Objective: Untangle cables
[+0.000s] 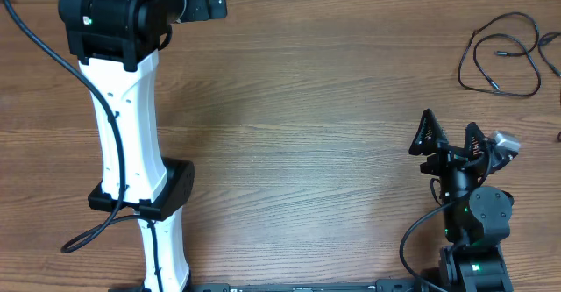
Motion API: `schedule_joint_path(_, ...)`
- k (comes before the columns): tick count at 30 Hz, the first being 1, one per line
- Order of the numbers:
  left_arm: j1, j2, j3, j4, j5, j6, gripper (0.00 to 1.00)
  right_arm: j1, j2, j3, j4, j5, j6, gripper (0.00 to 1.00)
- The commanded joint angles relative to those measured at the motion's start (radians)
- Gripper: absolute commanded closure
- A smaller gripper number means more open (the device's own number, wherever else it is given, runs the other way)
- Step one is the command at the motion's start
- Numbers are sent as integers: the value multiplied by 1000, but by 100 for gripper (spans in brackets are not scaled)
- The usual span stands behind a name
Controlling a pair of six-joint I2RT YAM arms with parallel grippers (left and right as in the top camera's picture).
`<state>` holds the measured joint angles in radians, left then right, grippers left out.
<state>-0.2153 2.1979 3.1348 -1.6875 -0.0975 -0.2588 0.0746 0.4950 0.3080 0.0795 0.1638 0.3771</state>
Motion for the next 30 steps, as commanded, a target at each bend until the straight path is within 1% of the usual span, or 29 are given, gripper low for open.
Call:
schedule_joint_path(1, -13, -1, 7, -2, 22, -3, 0, 31, -10, -10, -30, 56, 9, 0)
schedule_joint_path(10, -15, -1, 7, -2, 21, -3, 0, 31, -6, -10, -210, 75, 8, 0)
schedule_joint_path(17, -15, -1, 7, -2, 25, -3, 0, 31, -6, -10, -479, 105, 9, 0)
schedule_joint_path(22, -15, -1, 7, -2, 73, -3, 0, 31, -6, -10, -644, 114, 15, 0)
schedule_joint_path(24, -15, -1, 7, -2, 91, -3, 0, 31, -6, -10, -670, 112, 16, 0)
schedule_joint_path(30, -15, -1, 7, -2, 99, -3, 0, 31, -6, -10, -672, 112, 16, 0)
